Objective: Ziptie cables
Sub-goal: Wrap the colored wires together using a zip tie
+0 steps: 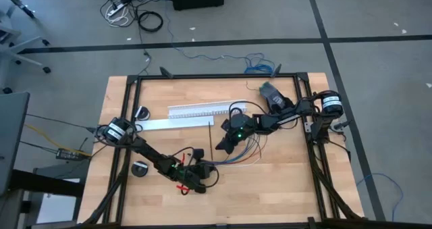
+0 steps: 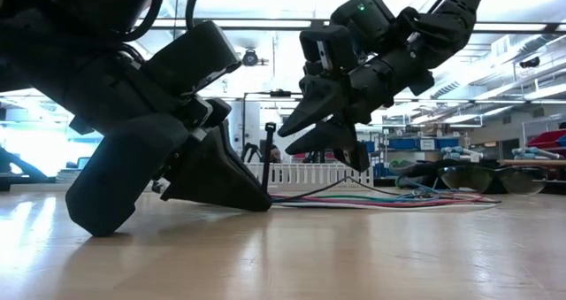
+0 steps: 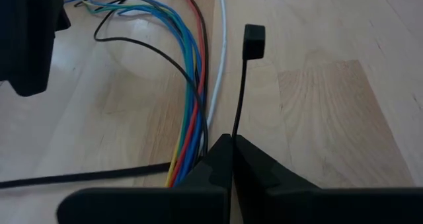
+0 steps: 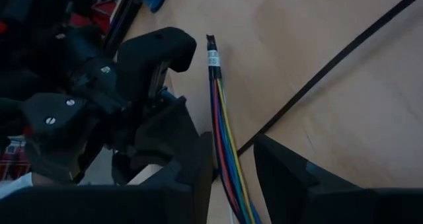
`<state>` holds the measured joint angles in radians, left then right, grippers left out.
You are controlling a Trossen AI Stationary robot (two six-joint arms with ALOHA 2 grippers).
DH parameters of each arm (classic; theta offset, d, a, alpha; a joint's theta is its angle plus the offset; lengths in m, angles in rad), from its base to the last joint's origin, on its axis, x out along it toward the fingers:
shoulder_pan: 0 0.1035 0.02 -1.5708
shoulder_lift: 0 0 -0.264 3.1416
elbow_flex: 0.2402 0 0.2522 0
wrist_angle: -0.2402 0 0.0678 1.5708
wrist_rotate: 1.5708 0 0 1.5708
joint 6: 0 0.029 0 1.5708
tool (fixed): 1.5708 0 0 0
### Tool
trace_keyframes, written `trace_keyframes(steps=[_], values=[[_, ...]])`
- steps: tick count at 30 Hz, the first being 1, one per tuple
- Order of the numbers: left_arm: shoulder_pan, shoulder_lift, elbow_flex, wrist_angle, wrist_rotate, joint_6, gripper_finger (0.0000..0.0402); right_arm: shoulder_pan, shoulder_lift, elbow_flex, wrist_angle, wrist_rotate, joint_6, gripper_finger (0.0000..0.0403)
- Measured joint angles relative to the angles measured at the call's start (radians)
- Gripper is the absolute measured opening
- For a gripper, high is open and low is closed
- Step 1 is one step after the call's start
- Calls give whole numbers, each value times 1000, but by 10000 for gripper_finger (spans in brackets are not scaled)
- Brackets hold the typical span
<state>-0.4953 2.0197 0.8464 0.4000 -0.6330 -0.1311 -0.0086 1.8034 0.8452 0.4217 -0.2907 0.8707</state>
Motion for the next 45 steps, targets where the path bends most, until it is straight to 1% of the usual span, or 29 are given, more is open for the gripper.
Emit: trace_keyframes(steps=[4,9,13,17,20,23,27,31,34,37,41,45], values=[[0,0,3,14,14,42,0,0,0,0,-6,26,-5,122],[0,1,4,53,17,137,0,-16,0,0,-25,69,-57,160],[-2,1,4,66,15,167,0,-35,0,-1,-118,136,-79,192],[-3,2,3,93,-1,213,0,-48,13,-5,-178,160,-79,219],[-3,3,1,130,-1,263,0,-45,13,-5,-149,195,-87,235],[-3,4,0,168,-2,298,0,-38,13,-4,-98,196,-79,246],[-4,4,8,184,-9,339,0,-30,11,-4,-114,197,-59,250],[-4,5,21,184,-34,358,0,-9,11,-3,-142,213,-37,244],[-6,6,35,185,-40,403,0,8,11,-4,-147,227,-23,239],[-6,6,47,189,-27,461,0,23,11,-4,-150,229,-11,235],[-5,5,52,178,13,500,0,44,11,-4,-150,219,35,232],[-18,5,54,168,-43,545,0,73,11,-4,-161,217,105,230]])
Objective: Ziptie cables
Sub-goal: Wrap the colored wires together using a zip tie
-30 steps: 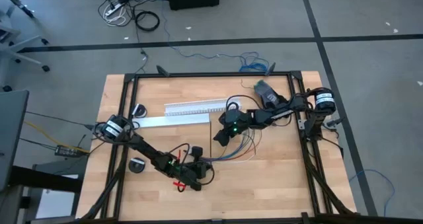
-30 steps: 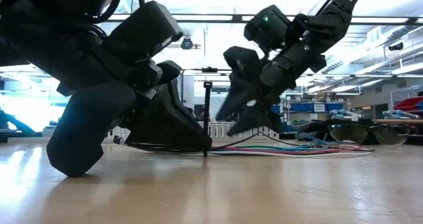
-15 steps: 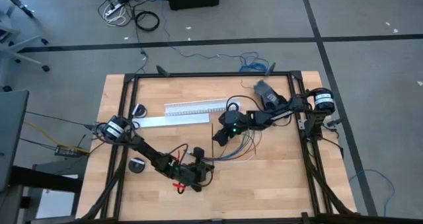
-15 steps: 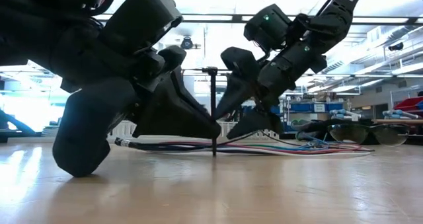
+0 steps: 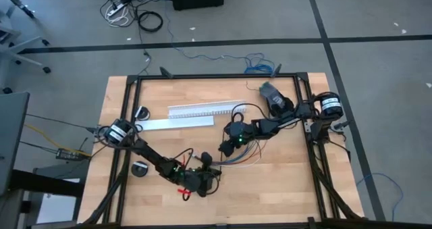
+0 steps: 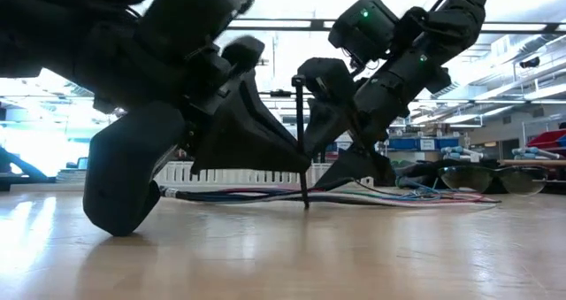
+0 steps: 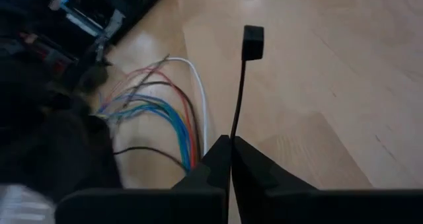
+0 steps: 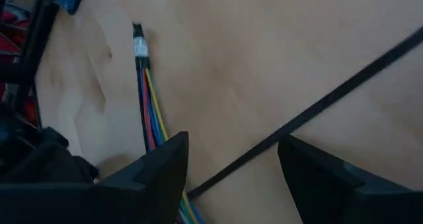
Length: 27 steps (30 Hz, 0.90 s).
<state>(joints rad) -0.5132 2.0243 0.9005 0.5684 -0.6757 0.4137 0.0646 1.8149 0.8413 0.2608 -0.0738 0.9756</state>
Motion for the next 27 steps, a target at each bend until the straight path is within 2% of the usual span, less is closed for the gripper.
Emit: trace_keyframes(steps=[8,15,23,27], values=[[0,-1,0,-9,11,16,0,23,0,2,-99,88,12,230],[3,-1,-1,-10,68,24,0,22,-1,2,-74,158,-42,228],[5,0,13,-18,35,-22,0,62,-1,0,-99,387,-109,199],[7,0,15,-23,35,-28,0,78,1,3,-34,471,-183,186]])
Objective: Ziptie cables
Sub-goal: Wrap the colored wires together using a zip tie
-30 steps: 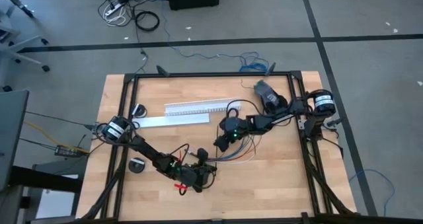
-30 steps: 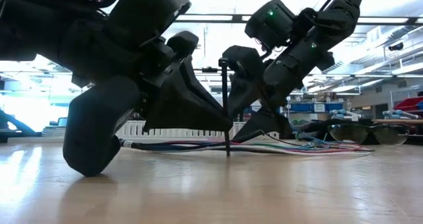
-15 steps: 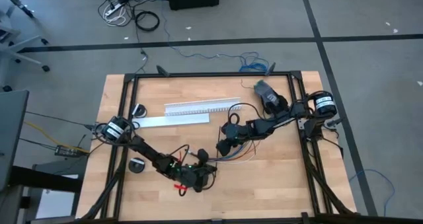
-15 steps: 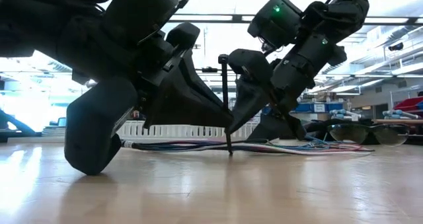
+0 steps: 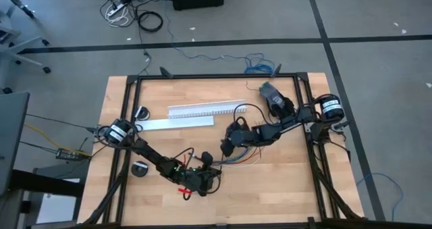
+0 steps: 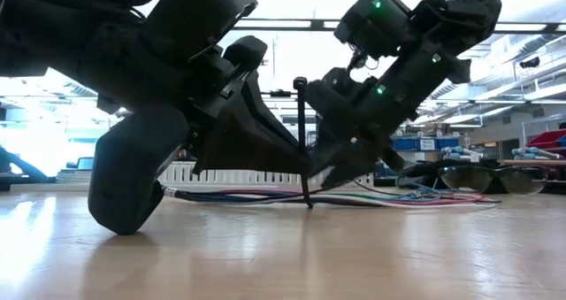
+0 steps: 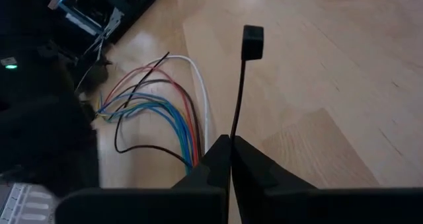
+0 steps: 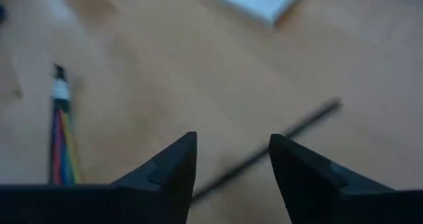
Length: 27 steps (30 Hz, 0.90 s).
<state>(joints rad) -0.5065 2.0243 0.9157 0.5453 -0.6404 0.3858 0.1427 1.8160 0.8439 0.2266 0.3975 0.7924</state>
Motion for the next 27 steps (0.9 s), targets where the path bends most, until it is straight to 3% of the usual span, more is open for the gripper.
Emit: trace_keyframes(steps=[6,11,27], values=[[4,0,1,-3,32,-1,0,-7,0,16,11,-34,-194,182],[6,0,1,-1,87,7,0,-66,0,17,-68,-31,-195,183],[4,-1,3,-19,120,3,0,-177,0,-32,-17,-130,-139,184]])
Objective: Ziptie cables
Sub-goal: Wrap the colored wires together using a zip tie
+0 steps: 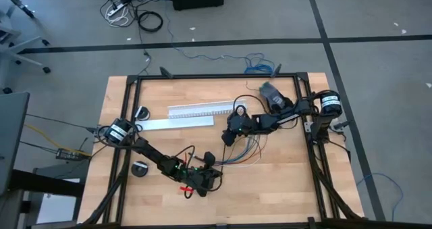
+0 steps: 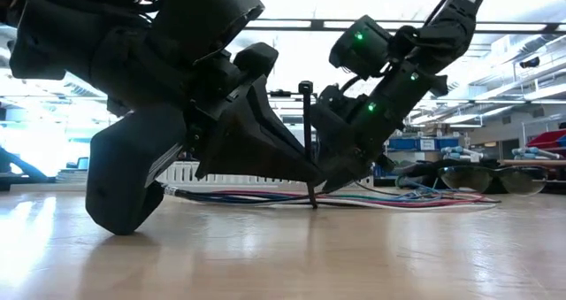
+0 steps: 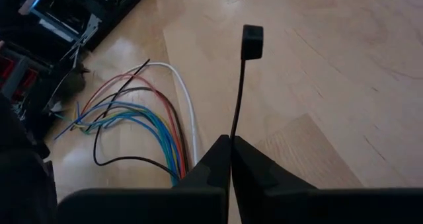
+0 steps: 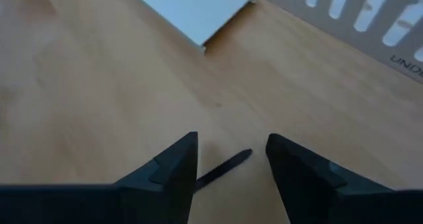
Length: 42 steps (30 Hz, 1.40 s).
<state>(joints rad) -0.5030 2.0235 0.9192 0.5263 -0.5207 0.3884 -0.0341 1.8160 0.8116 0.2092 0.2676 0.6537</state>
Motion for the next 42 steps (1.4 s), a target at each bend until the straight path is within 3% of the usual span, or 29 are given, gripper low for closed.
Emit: trace_keyframes(steps=[5,12,42], values=[[0,0,0,-4,2,-1,0,-5,42,-15,115,-45,8,184],[-1,0,0,-26,-1,-9,0,-4,88,-11,137,-90,56,181],[-1,0,-1,-53,-20,-85,0,39,37,-14,5,17,37,145]])
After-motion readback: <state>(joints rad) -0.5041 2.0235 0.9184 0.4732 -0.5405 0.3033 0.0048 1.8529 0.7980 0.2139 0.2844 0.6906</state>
